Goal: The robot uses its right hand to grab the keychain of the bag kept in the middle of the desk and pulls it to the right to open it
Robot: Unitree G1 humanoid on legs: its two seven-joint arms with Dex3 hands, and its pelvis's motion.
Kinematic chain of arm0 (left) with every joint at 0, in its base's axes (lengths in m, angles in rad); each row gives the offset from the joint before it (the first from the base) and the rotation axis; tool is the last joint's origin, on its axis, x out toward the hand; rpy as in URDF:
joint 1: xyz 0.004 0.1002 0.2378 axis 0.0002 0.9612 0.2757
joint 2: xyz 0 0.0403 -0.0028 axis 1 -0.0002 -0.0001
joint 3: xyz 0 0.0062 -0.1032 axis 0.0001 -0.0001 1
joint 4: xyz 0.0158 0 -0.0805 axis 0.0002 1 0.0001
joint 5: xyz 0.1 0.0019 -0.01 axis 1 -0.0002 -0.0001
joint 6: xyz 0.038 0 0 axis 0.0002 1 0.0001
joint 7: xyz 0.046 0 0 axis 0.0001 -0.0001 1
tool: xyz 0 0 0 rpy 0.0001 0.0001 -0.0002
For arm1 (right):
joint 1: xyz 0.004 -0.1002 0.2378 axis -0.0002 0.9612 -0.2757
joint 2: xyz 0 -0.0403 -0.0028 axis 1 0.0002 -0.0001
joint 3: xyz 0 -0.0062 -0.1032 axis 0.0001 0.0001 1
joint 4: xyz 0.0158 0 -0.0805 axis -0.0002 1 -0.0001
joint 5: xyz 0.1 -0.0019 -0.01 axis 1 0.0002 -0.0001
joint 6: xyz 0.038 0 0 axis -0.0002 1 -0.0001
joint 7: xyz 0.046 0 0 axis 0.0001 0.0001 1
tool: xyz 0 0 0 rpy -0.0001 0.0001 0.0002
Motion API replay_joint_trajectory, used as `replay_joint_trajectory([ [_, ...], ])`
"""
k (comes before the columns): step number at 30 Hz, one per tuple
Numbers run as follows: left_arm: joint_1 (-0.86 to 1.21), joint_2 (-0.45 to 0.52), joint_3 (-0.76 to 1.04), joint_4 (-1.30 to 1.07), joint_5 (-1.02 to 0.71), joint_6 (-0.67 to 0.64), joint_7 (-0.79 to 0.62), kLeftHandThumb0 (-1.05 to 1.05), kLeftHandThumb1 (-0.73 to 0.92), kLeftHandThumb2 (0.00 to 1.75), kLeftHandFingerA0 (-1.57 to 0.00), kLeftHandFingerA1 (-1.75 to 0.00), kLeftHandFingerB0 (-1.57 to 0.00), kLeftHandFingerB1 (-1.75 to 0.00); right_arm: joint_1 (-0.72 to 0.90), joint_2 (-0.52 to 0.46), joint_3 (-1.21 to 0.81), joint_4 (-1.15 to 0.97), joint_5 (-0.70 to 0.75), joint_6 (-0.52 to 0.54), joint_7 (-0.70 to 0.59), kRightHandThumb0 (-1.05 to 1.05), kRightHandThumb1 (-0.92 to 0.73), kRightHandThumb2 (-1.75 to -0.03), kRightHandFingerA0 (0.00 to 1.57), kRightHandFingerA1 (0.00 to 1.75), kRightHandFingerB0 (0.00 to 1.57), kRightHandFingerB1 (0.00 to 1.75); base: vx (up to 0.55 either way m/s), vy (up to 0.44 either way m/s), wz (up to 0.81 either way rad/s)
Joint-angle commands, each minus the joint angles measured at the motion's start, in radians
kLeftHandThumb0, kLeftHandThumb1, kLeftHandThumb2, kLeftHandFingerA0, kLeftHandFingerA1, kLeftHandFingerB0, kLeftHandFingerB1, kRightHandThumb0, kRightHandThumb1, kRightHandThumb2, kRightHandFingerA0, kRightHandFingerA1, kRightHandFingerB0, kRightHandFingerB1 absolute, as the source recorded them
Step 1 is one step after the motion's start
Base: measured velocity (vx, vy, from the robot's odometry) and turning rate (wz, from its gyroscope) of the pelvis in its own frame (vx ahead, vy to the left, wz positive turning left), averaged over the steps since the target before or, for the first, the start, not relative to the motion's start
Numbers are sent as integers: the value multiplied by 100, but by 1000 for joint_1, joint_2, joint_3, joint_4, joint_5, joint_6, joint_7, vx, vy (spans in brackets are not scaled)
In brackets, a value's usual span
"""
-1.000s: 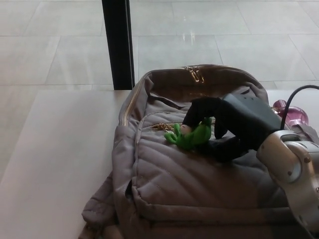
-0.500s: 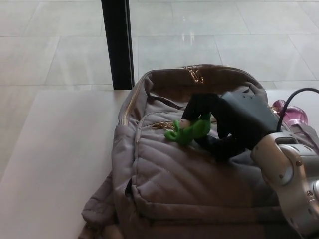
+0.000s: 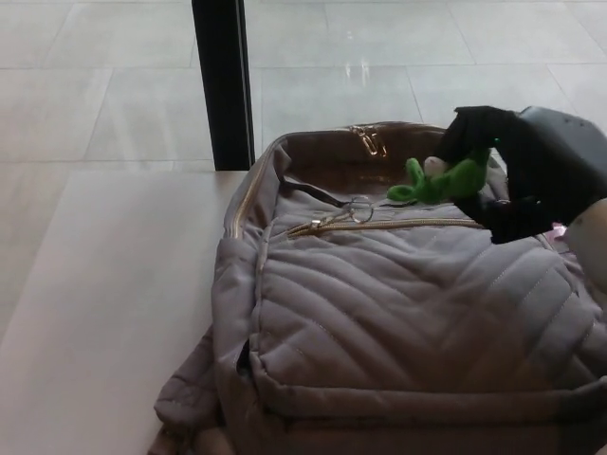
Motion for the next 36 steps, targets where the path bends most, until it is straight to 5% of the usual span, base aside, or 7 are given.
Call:
replay_joint_trajectory([
  [1,8,14,12,3,-16,10,0,-84,92,81,-60,-57,-47,-46,-20,-51,-42,16,40,-17,47,-34,-54,-100,94,175,81,104,0,0,0],
  [3,5,14,18,2,-20,20,3,-85,92,81,-61,-56,-48,-46,15,-85,-80,46,73,-83,25,-33,-48,-121,100,175,85,140,0,0,0],
  [12,9,15,32,-3,-34,31,-19,-85,92,82,-61,-58,-43,-44,95,-140,-187,40,136,24,103,-28,-54,-111,89,175,74,160,0,0,0],
  [23,3,19,46,10,-34,60,-35,-87,92,81,-61,-56,-46,-43,220,-266,-382,162,187,53,98,-22,-60,-102,85,175,70,149,0,0,0],
  [26,6,21,46,9,-32,59,-41,-82,79,118,-56,-65,-42,-55,275,-312,-431,217,203,-19,74,-27,-54,-113,90,175,76,139,0,0,0],
  [27,6,21,45,8,-31,59,-39,-89,92,85,-57,-57,-42,-46,291,-323,-441,222,206,-29,74,-29,-56,-110,88,175,75,134,0,0,0],
  [36,14,22,43,6,-24,58,-37,-86,92,81,-57,-56,-42,-46,356,-320,-471,228,217,-34,33,-22,-55,-109,89,175,73,135,0,0,0],
])
